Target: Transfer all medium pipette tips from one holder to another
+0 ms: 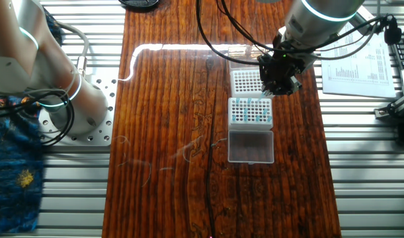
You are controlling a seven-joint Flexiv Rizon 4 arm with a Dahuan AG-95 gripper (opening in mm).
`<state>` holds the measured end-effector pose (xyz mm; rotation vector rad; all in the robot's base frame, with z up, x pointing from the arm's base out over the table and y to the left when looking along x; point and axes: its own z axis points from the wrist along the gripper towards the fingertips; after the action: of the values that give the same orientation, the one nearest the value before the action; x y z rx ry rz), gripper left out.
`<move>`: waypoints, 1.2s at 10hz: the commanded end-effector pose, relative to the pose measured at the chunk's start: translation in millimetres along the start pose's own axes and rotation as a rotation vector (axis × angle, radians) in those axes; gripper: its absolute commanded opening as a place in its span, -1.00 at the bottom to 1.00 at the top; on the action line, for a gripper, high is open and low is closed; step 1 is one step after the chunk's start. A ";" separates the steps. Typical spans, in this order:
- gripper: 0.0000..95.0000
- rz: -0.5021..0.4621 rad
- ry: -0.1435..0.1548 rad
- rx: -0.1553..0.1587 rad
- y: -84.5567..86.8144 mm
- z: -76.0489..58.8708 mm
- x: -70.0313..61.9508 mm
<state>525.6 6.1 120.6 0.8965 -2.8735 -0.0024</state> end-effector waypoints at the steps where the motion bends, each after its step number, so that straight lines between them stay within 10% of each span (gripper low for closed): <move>1: -1.00 0.001 0.003 0.003 0.0 1.1 -1.1; 7: -1.00 -0.012 0.002 0.004 -0.7 6.7 -2.0; 8: -0.60 -0.013 0.003 0.004 -0.7 6.7 -2.0; 12: -0.60 -0.013 0.002 0.003 -0.7 6.7 -2.0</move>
<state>527.4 6.6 113.9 0.9094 -2.8702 -0.0018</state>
